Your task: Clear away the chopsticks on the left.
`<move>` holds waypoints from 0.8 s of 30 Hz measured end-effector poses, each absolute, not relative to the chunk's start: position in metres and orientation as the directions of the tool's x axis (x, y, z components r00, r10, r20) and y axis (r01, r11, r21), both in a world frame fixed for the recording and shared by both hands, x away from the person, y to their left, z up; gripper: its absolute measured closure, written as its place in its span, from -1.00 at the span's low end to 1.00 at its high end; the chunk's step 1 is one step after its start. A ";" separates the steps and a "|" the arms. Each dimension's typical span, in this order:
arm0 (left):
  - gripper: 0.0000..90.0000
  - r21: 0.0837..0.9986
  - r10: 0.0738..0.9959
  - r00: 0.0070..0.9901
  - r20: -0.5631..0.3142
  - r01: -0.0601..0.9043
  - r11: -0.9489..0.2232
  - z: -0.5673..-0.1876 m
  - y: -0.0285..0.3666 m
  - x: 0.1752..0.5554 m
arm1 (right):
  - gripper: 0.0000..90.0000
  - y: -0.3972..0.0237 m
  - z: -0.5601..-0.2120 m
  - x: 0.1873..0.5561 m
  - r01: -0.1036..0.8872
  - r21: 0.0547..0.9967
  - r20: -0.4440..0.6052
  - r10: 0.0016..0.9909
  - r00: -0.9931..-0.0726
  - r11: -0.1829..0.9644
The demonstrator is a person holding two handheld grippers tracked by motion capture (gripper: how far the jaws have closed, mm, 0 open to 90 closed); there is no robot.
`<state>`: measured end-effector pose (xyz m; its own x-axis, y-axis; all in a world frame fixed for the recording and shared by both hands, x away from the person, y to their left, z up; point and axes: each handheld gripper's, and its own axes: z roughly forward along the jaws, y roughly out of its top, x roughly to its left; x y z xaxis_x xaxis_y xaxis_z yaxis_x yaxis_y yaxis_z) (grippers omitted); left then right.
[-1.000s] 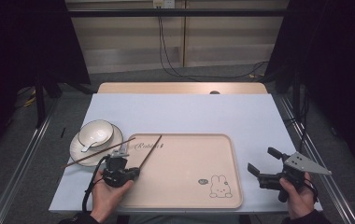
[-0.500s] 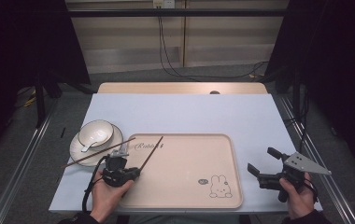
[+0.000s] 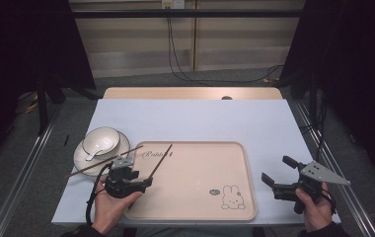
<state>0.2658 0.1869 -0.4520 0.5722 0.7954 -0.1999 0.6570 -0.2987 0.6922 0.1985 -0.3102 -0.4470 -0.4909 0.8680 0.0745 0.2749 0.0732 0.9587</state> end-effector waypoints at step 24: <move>-0.86 0.850 0.619 0.765 -0.175 0.435 -0.298 -0.432 0.237 0.254 | -0.97 -0.310 -0.447 0.198 0.275 0.959 0.077 0.869 -0.488 0.070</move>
